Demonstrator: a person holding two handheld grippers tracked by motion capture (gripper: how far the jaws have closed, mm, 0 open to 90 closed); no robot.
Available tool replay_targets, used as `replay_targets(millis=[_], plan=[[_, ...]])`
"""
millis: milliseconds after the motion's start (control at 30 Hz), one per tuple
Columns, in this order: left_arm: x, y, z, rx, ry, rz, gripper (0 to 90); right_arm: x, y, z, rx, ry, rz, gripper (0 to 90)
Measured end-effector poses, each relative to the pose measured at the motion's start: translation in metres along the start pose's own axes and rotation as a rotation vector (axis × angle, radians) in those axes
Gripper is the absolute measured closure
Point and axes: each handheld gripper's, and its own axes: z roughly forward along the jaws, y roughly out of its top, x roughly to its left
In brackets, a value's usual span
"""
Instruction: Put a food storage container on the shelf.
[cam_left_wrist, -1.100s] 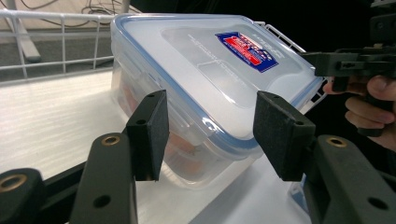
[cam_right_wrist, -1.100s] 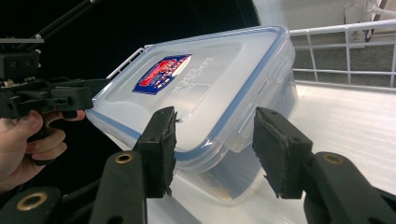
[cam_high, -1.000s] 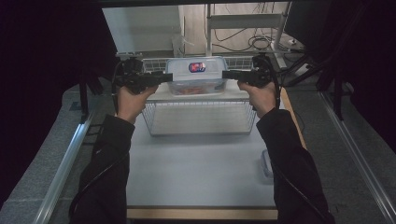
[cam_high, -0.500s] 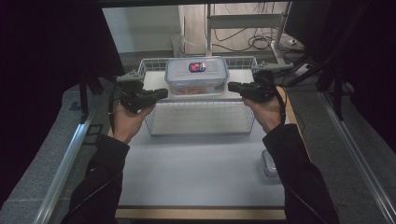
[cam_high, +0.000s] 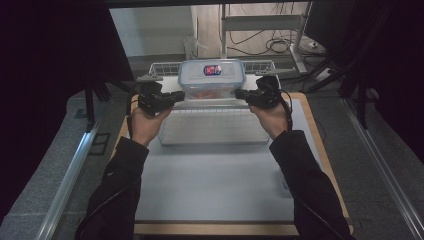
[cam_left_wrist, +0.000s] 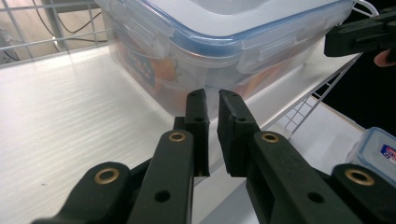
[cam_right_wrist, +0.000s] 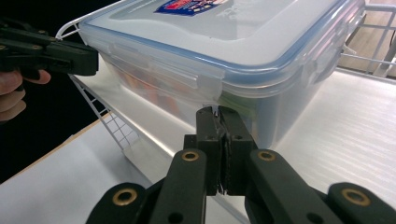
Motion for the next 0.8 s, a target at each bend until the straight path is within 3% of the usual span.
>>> replay_targets(millis=[267, 333, 467, 500, 600, 767, 800], plan=[[-0.011, -0.002, -0.006, -0.002, -0.020, 0.033, 75.9, 0.001, -0.004, -0.004, -0.006, 0.003, -0.001, 81.3], [-0.017, -0.005, -0.008, 0.019, -0.012, 0.062, 70.5, 0.004, -0.006, -0.007, -0.007, -0.001, -0.012, 73.8], [-0.023, -0.009, -0.011, 0.035, -0.023, 0.080, 61.3, 0.010, -0.009, -0.010, -0.003, -0.011, -0.034, 64.0], [-0.023, -0.009, -0.011, 0.035, -0.023, 0.080, 58.7, 0.010, -0.009, -0.010, -0.003, -0.011, -0.034, 64.0], [-0.030, -0.017, -0.015, 0.030, -0.032, 0.098, 50.0, 0.015, -0.014, -0.013, 0.004, -0.021, -0.067, 53.2], [-0.038, -0.029, -0.019, 0.018, -0.057, 0.124, 34.5, 0.016, -0.023, -0.015, 0.011, -0.011, -0.074, 42.7], [-0.042, -0.037, -0.022, 0.006, -0.053, 0.144, 31.9, 0.017, -0.027, -0.016, 0.011, -0.010, -0.072, 38.4]])
